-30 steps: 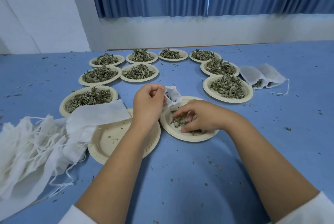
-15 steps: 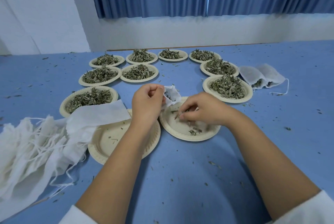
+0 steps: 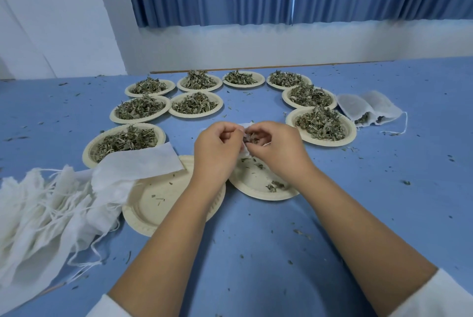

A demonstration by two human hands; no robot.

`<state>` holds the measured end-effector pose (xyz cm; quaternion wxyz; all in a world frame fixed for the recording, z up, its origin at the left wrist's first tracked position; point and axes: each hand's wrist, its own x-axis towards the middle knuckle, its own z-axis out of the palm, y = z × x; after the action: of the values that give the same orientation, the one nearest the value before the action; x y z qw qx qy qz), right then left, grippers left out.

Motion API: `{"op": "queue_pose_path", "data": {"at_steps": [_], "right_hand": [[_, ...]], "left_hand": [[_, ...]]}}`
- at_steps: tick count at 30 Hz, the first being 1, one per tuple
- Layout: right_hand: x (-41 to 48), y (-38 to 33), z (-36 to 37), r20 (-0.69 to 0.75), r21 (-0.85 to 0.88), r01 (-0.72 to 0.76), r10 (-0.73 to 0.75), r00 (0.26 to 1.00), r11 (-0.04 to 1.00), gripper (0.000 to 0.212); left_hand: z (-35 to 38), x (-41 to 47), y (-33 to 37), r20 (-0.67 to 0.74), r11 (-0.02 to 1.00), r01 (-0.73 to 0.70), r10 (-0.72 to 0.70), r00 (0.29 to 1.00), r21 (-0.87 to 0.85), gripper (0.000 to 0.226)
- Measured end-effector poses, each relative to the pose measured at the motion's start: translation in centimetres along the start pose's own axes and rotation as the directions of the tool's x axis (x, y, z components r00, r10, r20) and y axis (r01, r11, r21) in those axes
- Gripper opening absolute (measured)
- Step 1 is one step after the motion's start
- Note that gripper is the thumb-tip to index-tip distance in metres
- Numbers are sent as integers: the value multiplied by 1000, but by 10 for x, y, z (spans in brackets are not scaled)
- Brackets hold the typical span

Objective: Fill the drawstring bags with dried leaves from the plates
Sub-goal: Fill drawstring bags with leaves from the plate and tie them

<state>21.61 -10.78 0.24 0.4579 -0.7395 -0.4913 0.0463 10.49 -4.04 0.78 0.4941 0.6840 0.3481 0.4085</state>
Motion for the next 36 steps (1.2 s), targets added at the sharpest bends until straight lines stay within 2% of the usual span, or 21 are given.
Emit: {"op": "queue_pose_path", "data": {"at_steps": [2,5,8,12,16,21,23,26,31,34,36], "right_hand": [[0,-1,-1,-15,142,-60,63,998,988,25],[2,-3,-10,58,324,-132,119,991,937,29],[3,-4,-11,83,400,-157,135,987,903,25],[-2,-3,1,-5,282,-99,104,995,954,17],[-4,-4,4,-7,190,-30,32,999,981,20],[-1,-3,-5,-83,18,57,-55,995,998,18],[-1,-3,-7,-80,3,66,-66,995,998,16],[-2,-3,-6,-3,-12,100,-100,995,995,24],[-6,-3,1,164,-56,176,-165,973,983,23],[-6,-1,-1,269,-42,160,-144,952,986,30],[-5,-1,-7,262,-13,130,-122,957,991,28]], "left_hand": [[0,0,0,-3,1000,-8,8,1000,12,12],[-1,0,1,-12,1000,-1,0,1000,-11,10],[-1,-1,2,-18,999,8,-9,1000,-31,11],[-2,-1,3,5,999,3,-3,1000,-32,11],[-2,-1,2,-2,999,9,-9,1000,-47,12],[-3,1,1,-14,997,30,-32,999,-71,12],[-3,0,1,-15,997,30,-31,999,-66,11],[-3,0,0,-9,997,28,-28,1000,-70,11],[-4,3,0,18,999,0,1,1000,-44,13],[-2,3,-2,38,999,-35,35,999,-6,17],[-3,3,-3,17,1000,-27,27,999,-8,18]]}}
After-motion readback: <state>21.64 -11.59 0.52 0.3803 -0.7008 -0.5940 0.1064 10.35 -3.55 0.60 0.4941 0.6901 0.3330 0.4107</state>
